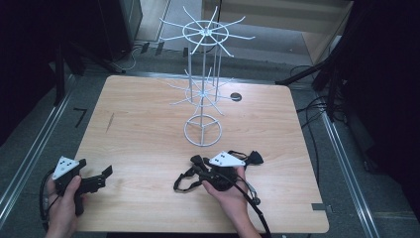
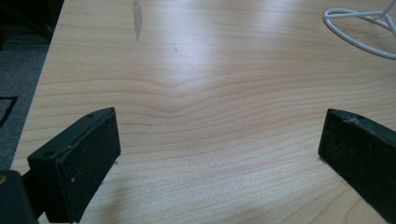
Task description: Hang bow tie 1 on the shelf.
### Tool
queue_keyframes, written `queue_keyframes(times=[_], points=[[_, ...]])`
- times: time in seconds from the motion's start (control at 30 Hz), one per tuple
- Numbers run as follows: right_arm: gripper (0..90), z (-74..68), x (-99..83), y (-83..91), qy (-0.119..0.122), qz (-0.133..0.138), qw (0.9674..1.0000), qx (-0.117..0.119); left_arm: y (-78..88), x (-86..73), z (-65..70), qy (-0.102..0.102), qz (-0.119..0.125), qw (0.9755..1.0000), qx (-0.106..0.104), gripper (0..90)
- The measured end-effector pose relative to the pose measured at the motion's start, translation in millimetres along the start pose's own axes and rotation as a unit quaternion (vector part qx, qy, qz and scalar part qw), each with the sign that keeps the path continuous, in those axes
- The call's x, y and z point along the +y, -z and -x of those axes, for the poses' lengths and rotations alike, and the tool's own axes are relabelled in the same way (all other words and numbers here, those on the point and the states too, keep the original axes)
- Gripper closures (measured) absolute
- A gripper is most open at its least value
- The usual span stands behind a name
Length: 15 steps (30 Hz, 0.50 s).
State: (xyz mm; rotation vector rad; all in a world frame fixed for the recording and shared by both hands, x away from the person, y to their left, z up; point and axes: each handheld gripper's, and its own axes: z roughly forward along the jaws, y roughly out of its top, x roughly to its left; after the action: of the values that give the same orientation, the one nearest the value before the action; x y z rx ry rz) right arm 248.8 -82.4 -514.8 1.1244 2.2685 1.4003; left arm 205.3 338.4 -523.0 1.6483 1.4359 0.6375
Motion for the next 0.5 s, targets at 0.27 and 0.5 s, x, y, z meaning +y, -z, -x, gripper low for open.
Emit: queue_keyframes(times=[0.27, 0.5], points=[[63.1, -8.6, -2.8, -11.2, 0.015, -0.016, 0.9997, 0.012, 0.0, 0.0, 0.1, 0.0, 0.0, 1.0, 0.001, 0.0], [63.1, -14.2, -5.2, -26.3, 0.036, -0.029, 0.9985, 0.03, 0.0, 0.0, 0.3, -0.001, 0.0, 1.0, 0.0, 0.0]])
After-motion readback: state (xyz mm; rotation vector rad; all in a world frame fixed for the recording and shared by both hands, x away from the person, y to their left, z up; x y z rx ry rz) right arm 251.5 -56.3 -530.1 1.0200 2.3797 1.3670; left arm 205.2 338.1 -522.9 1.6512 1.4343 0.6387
